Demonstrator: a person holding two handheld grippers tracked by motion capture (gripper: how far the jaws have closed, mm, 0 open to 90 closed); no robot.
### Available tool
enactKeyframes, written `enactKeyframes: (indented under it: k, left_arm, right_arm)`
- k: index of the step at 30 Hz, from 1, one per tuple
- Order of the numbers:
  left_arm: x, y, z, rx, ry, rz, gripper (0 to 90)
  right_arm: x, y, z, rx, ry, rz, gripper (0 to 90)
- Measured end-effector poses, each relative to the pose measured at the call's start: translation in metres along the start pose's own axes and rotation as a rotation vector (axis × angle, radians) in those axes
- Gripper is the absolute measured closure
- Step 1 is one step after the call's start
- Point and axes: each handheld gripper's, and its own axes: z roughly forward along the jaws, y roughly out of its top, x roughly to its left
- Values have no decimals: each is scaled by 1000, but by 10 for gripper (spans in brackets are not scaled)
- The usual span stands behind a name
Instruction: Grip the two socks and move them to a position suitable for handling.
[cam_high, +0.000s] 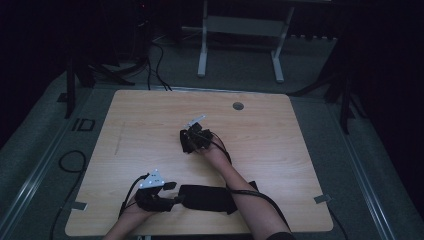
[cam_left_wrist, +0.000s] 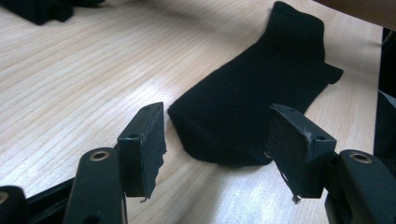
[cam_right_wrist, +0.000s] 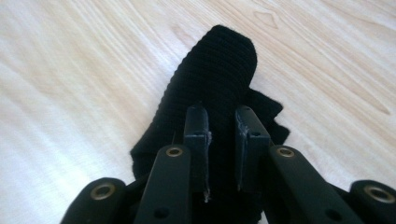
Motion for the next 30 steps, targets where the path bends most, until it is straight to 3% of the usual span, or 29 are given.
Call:
enactKeyframes:
  k: [3,8,13,14,16,19,24,30]
  left_arm:
    - [3,0,0,-2,10,-21,378]
    - [11,3,0,-10,49,-52,378]
    - [17,14,-4,-37,100,-61,379]
    - [17,14,-4,-37,100,-61,378]
    - [20,22,-4,-42,115,-73,379]
    - [19,33,-3,-43,124,-50,398]
    - [8,52,-2,-76,87,-15,398]
    - [-11,67,4,-90,15,40,398]
  right_arm:
    - [0,-2,-12,-19,22,-19,783]
    - [-5,-8,-47,-90,75,3,783]
    - [-1,-18,-90,-154,142,-44,782]
    - [-1,-18,-90,-154,142,-44,782]
    - [4,-30,-117,-205,203,-46,781]
    - [12,-42,-136,-234,257,-60,782]
    - [26,-64,-152,-240,317,-84,780]
    - [30,-80,-161,-244,317,-107,777]
